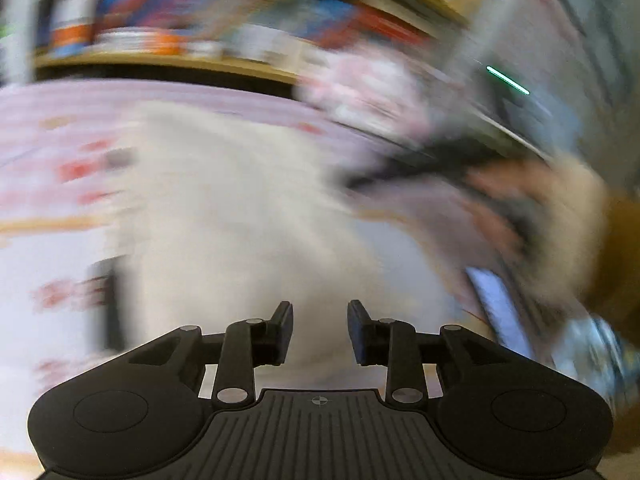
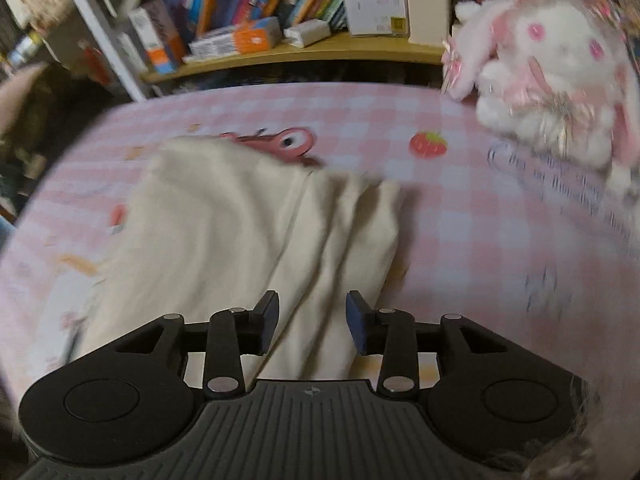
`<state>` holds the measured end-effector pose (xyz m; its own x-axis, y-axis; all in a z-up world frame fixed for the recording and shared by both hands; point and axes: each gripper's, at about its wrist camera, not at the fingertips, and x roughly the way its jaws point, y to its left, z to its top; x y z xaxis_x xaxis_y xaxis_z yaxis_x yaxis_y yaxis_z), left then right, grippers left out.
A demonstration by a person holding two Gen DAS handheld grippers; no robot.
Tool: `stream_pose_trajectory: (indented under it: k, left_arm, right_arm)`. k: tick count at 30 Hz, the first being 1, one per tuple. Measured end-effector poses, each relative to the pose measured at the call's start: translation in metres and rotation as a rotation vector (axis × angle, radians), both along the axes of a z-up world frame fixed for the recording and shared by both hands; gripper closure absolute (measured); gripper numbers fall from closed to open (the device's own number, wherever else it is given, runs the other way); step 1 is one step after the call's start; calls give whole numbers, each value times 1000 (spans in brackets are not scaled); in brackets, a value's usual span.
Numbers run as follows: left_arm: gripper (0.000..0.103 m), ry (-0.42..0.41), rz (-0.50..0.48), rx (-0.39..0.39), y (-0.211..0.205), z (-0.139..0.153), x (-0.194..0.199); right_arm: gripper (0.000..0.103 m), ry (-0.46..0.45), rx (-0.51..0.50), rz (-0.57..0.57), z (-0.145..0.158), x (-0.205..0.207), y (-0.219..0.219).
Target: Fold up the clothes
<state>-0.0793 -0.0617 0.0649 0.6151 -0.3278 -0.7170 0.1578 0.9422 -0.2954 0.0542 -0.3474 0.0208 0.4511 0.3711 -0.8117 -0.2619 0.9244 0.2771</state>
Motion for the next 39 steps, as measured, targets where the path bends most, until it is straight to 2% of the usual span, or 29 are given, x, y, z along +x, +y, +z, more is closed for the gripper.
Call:
stream_pose_trajectory:
  k: [1, 5, 9, 10, 12, 13, 15, 17, 19, 20, 23, 25, 27, 29, 31, 33, 39]
  left_arm:
    - [79, -1, 23, -10, 8, 0, -3]
    - [80, -3, 113, -49, 42, 1, -16]
    - [82, 8, 67, -49, 37, -5, -17]
    - [87, 19, 65, -45, 36, -7, -16]
    - [94, 45, 78, -34, 39, -11, -13]
    - [98, 57, 84, -29, 40, -13, -11]
    - [98, 83, 97, -18, 42, -16, -8]
    - [98, 102, 107, -13, 45, -19, -7]
    - [98, 104, 111, -20, 47, -20, -8]
    - [98, 105, 113, -24, 48, -21, -8]
    - [98, 111, 107, -22, 51, -19, -9]
    - [98, 99, 104, 2, 51, -12, -10]
    - [97, 43, 107, -4, 54, -1, -13]
    - [97, 35, 106, -2, 52, -1, -11]
    - [97, 39, 104, 3, 49, -4, -7]
    - [97, 43, 101, 9, 45, -7, -4]
    - [97, 55, 94, 25, 36, -16, 6]
  right_arm:
    - [66, 4, 32, 1, 3, -12, -2]
    - [66, 58, 147, 10, 4, -66, -3]
    - [66, 105, 179, -42, -4, -98, 3]
    - [69, 116, 175, -59, -8, -100, 4]
    - [89, 128, 179, -69, -10, -102, 8]
    - [94, 110, 190, -60, -5, -103, 8]
    - [94, 73, 212, -43, 7, -106, 10]
    - [95, 31, 291, -44, 24, -111, 0]
    - [95, 29, 351, -70, 33, -116, -12]
    - [95, 48, 340, -77, 28, -118, -14]
    - [94, 145, 205, -76, -7, -120, -8]
    - [93, 160, 176, -69, -19, -118, -6]
    - [85, 144, 148, -61, -14, -116, -5]
    - [65, 75, 113, -54, 0, -113, -4]
    - [64, 6, 98, -44, 13, -105, -3]
    - [64, -13, 104, -38, 14, -91, 1]
    - [65, 38, 87, -50, -10, -47, 20]
